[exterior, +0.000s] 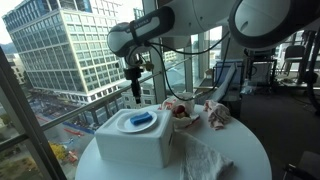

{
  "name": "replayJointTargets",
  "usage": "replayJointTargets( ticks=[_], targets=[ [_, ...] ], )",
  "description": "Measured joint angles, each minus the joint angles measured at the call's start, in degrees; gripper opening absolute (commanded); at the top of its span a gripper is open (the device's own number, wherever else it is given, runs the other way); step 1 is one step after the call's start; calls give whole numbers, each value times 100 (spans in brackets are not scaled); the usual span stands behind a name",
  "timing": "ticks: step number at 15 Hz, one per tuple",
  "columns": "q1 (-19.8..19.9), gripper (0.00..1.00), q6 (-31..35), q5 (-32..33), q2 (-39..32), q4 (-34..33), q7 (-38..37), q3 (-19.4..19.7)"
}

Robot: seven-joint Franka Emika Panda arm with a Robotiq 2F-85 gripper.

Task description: Use the blue sponge to wipe the white plate

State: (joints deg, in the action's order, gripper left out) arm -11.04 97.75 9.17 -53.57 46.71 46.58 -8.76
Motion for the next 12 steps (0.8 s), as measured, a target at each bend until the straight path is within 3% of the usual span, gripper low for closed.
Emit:
replayJointTargets(
  ticks=[7,12],
  targets=[
    [136,100,520,-1,-652,-315,1985,-120],
    [147,100,623,-4,-1056,-421,2465,-172]
  ],
)
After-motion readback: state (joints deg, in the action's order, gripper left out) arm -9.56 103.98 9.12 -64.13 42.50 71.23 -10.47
